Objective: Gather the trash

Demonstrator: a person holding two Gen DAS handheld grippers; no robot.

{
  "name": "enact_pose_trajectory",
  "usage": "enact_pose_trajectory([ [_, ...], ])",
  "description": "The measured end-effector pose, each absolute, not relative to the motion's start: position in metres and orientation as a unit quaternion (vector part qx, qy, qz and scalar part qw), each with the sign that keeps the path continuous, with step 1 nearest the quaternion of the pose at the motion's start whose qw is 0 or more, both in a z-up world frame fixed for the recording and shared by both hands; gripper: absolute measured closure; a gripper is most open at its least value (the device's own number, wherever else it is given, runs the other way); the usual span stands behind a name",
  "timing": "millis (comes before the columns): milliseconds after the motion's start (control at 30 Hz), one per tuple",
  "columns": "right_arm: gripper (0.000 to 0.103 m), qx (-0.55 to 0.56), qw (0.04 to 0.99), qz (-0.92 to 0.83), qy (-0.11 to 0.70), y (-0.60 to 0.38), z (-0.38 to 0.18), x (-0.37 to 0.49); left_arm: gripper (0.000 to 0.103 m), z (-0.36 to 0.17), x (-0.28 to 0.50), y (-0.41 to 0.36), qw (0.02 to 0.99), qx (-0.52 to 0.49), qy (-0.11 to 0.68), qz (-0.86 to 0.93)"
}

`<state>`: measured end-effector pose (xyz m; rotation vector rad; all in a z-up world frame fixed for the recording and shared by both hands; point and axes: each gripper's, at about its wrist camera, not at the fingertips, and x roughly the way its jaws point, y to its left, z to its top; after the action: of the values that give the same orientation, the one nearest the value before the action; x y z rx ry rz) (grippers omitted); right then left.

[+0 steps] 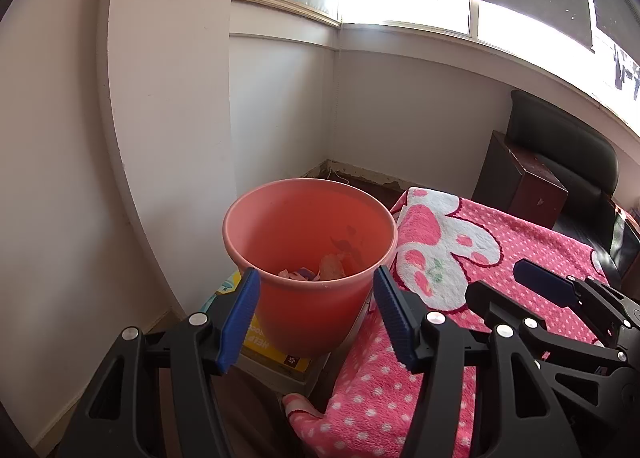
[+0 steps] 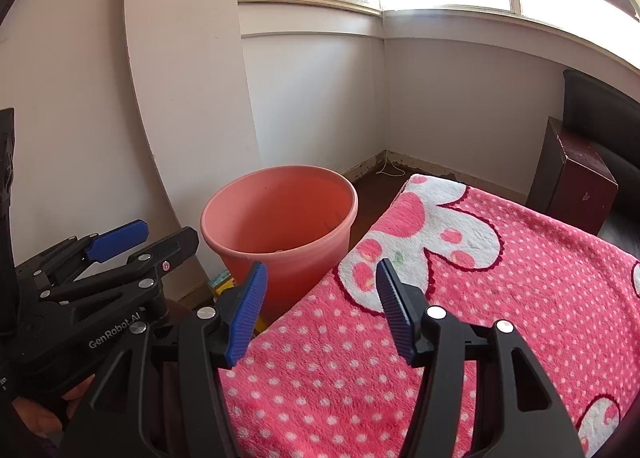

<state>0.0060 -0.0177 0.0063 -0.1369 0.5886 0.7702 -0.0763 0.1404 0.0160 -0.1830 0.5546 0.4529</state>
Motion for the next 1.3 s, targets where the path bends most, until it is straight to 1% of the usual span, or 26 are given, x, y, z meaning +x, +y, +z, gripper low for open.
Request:
enact_pose_trajectory([
  [700, 0.046, -0.058, 0.884, 0.363, 0.289, -0.024, 0.001, 0.013, 0.045, 0.015, -0.071, 0.138, 0.932, -0.083, 0.280, 0.215],
  [933, 0.046, -0.057, 0.888, 0.347, 0.298, -0.034, -0.005, 0.018, 0.045, 0.014, -0.058, 0.130, 0.934, -0.073, 0.290, 0.195],
  [1100, 0.046, -0.058, 0.895, 0.311, 0.315, -0.061, -0.015, 0.030, 0.045, 0.009, -0.034, 0.116, 0.934, -0.070, 0.320, 0.143],
  [1300, 0.046, -0.047, 0.909, 0.233, 0.344, -0.127, -0.025, 0.060, 0.045, -0.006, 0.012, 0.089, 0.927, -0.054, 0.363, 0.074],
])
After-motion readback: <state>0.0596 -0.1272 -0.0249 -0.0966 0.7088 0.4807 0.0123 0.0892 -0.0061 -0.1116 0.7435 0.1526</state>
